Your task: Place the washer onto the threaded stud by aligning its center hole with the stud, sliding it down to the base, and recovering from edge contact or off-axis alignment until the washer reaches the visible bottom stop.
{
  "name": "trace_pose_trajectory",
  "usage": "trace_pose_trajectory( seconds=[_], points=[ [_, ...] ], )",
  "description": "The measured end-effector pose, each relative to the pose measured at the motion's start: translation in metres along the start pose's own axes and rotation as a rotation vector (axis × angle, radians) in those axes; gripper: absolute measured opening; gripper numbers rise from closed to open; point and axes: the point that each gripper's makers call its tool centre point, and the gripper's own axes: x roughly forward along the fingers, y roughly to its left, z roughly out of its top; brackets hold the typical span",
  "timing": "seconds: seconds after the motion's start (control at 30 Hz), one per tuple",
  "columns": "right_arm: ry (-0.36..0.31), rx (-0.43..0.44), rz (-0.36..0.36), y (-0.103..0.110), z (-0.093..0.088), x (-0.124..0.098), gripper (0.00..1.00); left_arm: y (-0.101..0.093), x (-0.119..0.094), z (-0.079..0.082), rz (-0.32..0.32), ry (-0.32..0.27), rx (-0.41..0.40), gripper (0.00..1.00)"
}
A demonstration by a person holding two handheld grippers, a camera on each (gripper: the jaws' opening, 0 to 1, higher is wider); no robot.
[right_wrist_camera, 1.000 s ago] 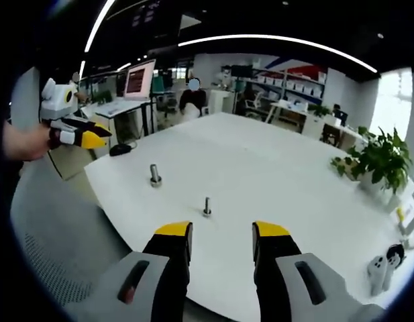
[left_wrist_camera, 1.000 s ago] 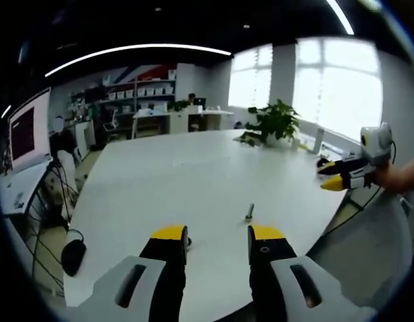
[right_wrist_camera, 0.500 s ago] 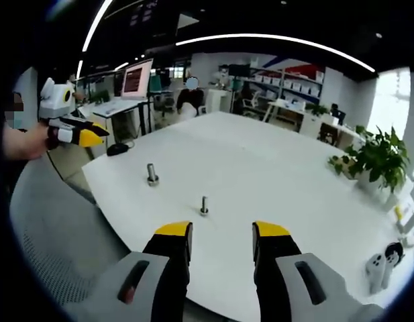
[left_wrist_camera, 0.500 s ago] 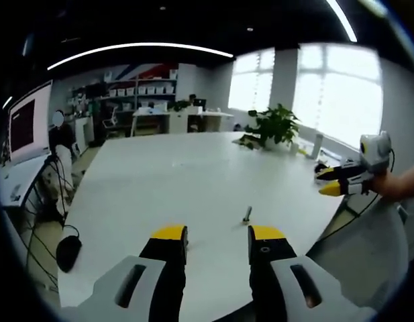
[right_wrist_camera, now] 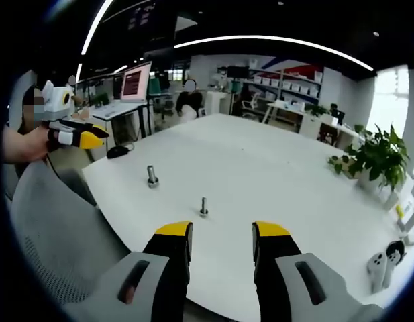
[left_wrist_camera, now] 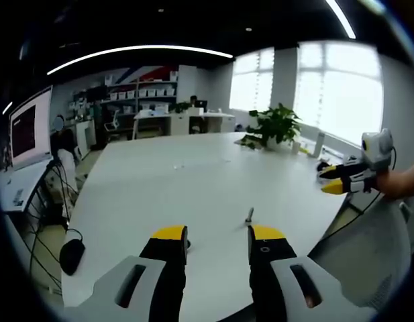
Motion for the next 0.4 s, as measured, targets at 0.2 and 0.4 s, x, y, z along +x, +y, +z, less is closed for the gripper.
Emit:
trace_pose_trajectory(
  seconds=[0.2,0.4],
  points=[
    [0.011,-0.014,0.003,0.0014,-0.0011,0.0006,0.37,0.0048,-0.0002,-0.0006,0.013,-0.001,-0.019,0.34],
    [0.022,-0.018,0.010,0.0034,-0.0040,0.0010,0.37,0.0054,-0.0017,-0.0015,0.020,-0.001,-0.021,0.34]
  ],
)
